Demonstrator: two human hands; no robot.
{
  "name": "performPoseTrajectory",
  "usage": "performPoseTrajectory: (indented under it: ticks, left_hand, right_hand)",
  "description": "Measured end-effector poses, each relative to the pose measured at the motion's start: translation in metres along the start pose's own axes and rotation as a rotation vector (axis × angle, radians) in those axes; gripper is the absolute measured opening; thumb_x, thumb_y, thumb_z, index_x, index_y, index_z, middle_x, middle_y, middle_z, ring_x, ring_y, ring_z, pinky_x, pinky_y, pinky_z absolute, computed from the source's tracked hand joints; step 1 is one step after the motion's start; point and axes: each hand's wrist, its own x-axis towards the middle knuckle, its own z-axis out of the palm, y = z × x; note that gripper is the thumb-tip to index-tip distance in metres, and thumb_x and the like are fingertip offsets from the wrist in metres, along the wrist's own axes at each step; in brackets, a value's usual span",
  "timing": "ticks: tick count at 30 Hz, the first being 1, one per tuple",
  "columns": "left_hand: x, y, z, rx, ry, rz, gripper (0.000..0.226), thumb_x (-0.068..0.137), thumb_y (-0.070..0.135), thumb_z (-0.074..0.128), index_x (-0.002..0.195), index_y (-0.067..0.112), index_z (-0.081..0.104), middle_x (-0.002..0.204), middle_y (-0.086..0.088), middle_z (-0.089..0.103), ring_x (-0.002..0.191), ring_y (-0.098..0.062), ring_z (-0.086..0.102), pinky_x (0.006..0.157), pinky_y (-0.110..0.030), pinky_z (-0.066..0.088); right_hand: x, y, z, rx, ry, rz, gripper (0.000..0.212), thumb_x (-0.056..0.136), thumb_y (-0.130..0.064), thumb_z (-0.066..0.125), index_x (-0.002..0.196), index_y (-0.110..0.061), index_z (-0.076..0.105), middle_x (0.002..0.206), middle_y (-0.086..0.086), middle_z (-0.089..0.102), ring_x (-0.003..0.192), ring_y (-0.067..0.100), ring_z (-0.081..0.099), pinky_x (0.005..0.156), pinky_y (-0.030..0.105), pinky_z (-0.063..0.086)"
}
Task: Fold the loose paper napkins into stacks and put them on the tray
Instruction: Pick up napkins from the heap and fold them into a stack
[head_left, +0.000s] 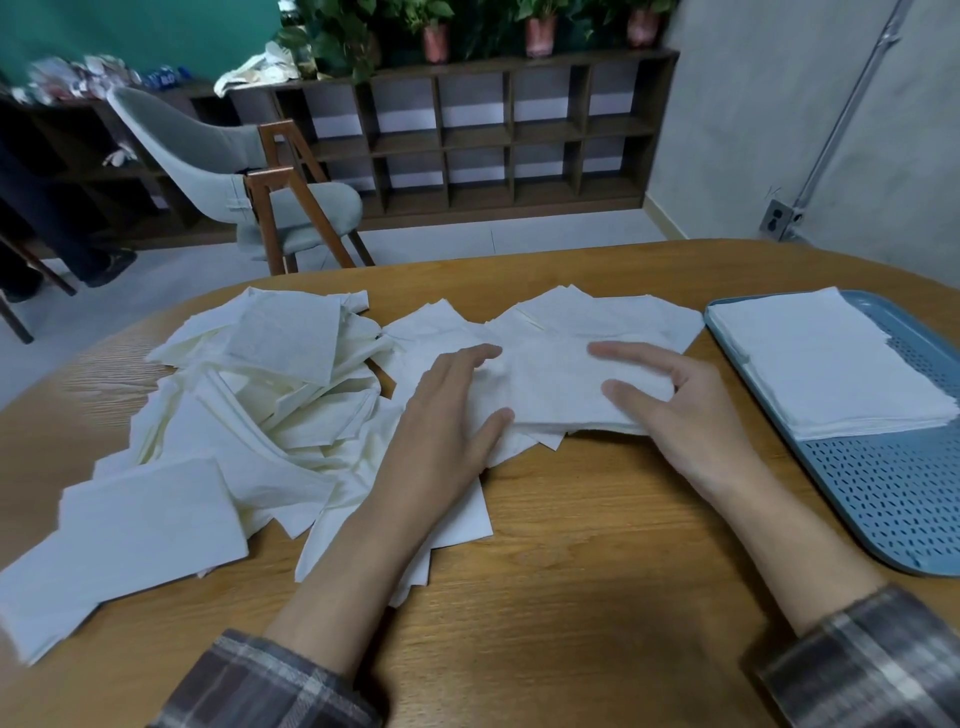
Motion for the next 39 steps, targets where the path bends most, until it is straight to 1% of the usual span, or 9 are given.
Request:
performPoseTrajectory:
  ticks: [4, 9, 15, 20, 25, 31, 34, 36, 39]
  left_hand:
    - [0.000, -0.011, 0.002, 0.138, -0.087, -0.045, 0.060, 0.094, 0.032, 0.076, 0.148, 0.027, 0.051, 0.147, 0.009, 0.054, 0.136, -0.012, 0.049, 0.105, -0.029, 0.043]
    - [0.003, -0.015, 0.003, 0.168, -0.090, -0.030, 0.050, 0.087, 0.046, 0.082, 0.131, 0.026, 0.068, 0.142, 0.010, 0.062, 0.135, -0.010, 0.053, 0.099, -0.022, 0.039]
    - [0.001, -0.017, 0.007, 0.183, -0.075, -0.023, 0.020, 0.090, 0.038, 0.080, 0.108, 0.027, 0.078, 0.138, 0.006, 0.068, 0.139, -0.013, 0.055, 0.104, -0.039, 0.052]
    - [0.000, -0.009, 0.006, 0.160, 0.027, 0.029, 0.016, 0.096, 0.030, 0.066, 0.097, 0.019, 0.077, 0.104, 0.009, 0.076, 0.099, -0.012, 0.070, 0.079, -0.042, 0.058]
    - [-0.003, 0.012, -0.003, -0.097, 0.012, 0.038, 0.009, 0.103, 0.026, 0.058, 0.099, 0.022, 0.064, 0.078, 0.009, 0.065, 0.064, -0.013, 0.058, 0.060, -0.028, 0.046]
    - [-0.003, 0.024, -0.005, -0.311, -0.025, 0.081, 0.013, 0.102, 0.015, 0.069, 0.108, 0.023, 0.077, 0.101, 0.014, 0.073, 0.099, -0.014, 0.068, 0.082, -0.020, 0.050]
    - [-0.005, 0.030, -0.004, -0.397, -0.029, 0.051, 0.016, 0.097, 0.018, 0.075, 0.113, 0.023, 0.076, 0.096, 0.019, 0.072, 0.096, -0.008, 0.068, 0.087, -0.018, 0.048]
    - [-0.006, 0.034, -0.005, -0.441, -0.007, 0.036, 0.022, 0.094, 0.017, 0.080, 0.114, 0.023, 0.074, 0.091, 0.019, 0.070, 0.091, -0.007, 0.067, 0.087, -0.013, 0.046]
    - [-0.006, 0.037, -0.008, -0.500, 0.026, 0.008, 0.031, 0.088, 0.018, 0.086, 0.116, 0.022, 0.072, 0.084, 0.014, 0.073, 0.087, -0.010, 0.071, 0.085, -0.014, 0.049]
  right_hand:
    - [0.004, 0.008, -0.005, 0.009, 0.167, 0.019, 0.037, 0.095, -0.002, 0.068, 0.116, -0.030, 0.079, 0.122, -0.025, 0.073, 0.124, -0.011, 0.057, 0.097, 0.000, 0.039]
    - [0.005, 0.010, -0.003, -0.002, 0.191, 0.028, 0.037, 0.095, -0.002, 0.068, 0.114, -0.031, 0.079, 0.121, -0.026, 0.073, 0.123, -0.012, 0.058, 0.095, -0.001, 0.039]
    - [0.004, 0.009, -0.002, -0.023, 0.173, 0.024, 0.037, 0.096, -0.003, 0.067, 0.118, -0.031, 0.078, 0.123, -0.028, 0.070, 0.123, -0.015, 0.055, 0.093, -0.003, 0.037]
    - [0.003, 0.006, 0.000, -0.019, 0.147, -0.006, 0.044, 0.095, 0.002, 0.062, 0.122, -0.030, 0.076, 0.124, -0.028, 0.070, 0.125, -0.014, 0.055, 0.096, -0.001, 0.037]
    - [0.001, 0.004, 0.001, -0.032, 0.105, -0.058, 0.046, 0.096, 0.004, 0.060, 0.125, -0.029, 0.074, 0.126, -0.029, 0.070, 0.128, -0.014, 0.053, 0.103, 0.002, 0.035]
    - [-0.006, -0.003, 0.002, -0.075, -0.131, -0.165, 0.040, 0.089, -0.019, 0.072, 0.127, -0.033, 0.072, 0.131, -0.022, 0.069, 0.133, 0.002, 0.056, 0.112, 0.029, 0.042]
    - [-0.009, -0.004, 0.006, -0.117, -0.203, -0.160, 0.043, 0.084, -0.029, 0.078, 0.124, -0.042, 0.072, 0.131, -0.021, 0.069, 0.132, 0.007, 0.058, 0.112, 0.039, 0.045]
    - [-0.009, -0.004, 0.007, -0.147, -0.218, -0.157, 0.041, 0.085, -0.027, 0.084, 0.121, -0.044, 0.073, 0.129, -0.021, 0.070, 0.129, 0.007, 0.059, 0.110, 0.040, 0.047]
    - [-0.011, -0.006, 0.008, -0.158, -0.205, -0.141, 0.038, 0.085, -0.024, 0.087, 0.112, -0.047, 0.076, 0.120, -0.023, 0.072, 0.121, 0.003, 0.062, 0.100, 0.027, 0.048]
